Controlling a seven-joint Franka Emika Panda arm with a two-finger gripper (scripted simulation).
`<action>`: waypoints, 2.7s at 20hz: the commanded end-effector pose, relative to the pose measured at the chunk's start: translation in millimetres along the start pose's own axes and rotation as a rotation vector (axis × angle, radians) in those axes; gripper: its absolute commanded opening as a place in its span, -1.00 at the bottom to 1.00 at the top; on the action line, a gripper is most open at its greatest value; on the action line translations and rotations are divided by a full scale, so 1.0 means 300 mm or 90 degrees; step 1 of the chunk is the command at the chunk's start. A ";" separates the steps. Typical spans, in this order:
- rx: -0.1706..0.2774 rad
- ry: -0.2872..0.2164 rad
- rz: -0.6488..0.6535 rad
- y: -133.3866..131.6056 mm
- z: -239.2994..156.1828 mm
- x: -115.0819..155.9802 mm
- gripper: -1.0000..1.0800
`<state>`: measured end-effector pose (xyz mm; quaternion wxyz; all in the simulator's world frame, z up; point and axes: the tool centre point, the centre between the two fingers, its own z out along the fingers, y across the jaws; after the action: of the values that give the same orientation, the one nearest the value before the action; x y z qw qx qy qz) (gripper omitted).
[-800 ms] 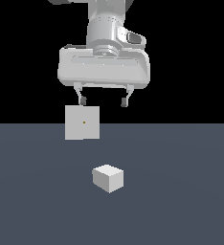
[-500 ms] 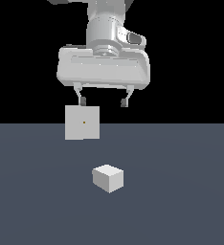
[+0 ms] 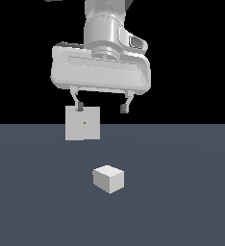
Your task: Plug the charger into the wall socket.
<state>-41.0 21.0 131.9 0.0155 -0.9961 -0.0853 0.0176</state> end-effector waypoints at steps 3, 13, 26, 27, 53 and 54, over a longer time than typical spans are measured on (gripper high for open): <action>-0.002 0.011 -0.063 -0.007 0.038 -0.037 0.92; -0.007 0.040 -0.224 -0.006 0.138 -0.129 0.92; -0.011 0.064 -0.356 0.015 0.226 -0.195 0.92; -0.011 0.065 -0.361 0.017 0.229 -0.197 0.92; -0.011 0.067 -0.373 0.027 0.406 -0.199 0.92; -0.011 0.067 -0.373 0.027 0.407 -0.199 0.92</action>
<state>-103.5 6.3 12.9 0.0161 -0.9286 -0.3687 -0.0396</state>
